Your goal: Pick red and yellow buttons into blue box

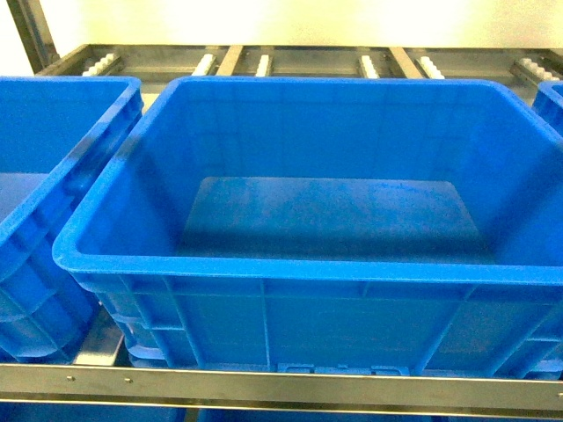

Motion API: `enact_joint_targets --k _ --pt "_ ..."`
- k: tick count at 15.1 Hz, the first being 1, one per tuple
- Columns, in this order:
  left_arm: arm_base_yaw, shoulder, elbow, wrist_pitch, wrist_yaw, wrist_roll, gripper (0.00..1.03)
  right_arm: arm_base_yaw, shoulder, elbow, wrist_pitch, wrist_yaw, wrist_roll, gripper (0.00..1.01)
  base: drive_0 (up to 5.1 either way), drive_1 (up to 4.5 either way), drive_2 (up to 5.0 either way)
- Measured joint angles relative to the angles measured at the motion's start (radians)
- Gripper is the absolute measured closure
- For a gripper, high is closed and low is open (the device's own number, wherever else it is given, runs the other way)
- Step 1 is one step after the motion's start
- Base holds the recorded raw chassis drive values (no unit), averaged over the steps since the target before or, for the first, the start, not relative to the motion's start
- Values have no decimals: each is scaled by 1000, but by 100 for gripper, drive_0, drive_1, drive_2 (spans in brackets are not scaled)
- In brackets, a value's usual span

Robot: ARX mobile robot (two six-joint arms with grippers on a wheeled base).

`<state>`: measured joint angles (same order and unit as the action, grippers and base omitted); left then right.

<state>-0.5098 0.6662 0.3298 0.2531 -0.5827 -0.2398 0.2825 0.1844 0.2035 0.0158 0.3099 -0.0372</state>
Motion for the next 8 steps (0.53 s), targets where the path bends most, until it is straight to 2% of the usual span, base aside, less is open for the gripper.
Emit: enact_joint_targets --k 1,3,4,5,6,7,8 --pt "84 -82 -77 78 137 119 27 -68 -23 -17 -47 -82 14 26 0 0 0" --pt "180 -164 -142 60 240 196 51 -126 -58 -53 -39 -155 19 50 0 0 0" --pt "227 -200 -169 48 294 214 65 -241 -79 -75 -42 -277 19 64 0 0 0" --pt "273 -245 -199 31 341 222 82 -295 -91 -95 -38 -290 23 81 0 0 0" --pt "303 -272 -214 21 377 222 94 -286 -102 -103 -35 -310 23 94 0 0 0" --pt "327 -297 -225 13 394 224 101 -283 -109 -113 -31 -311 23 99 0 0 0" --pt "355 -323 -240 -2 421 224 101 -283 -117 -126 -28 -311 23 99 0 0 0"
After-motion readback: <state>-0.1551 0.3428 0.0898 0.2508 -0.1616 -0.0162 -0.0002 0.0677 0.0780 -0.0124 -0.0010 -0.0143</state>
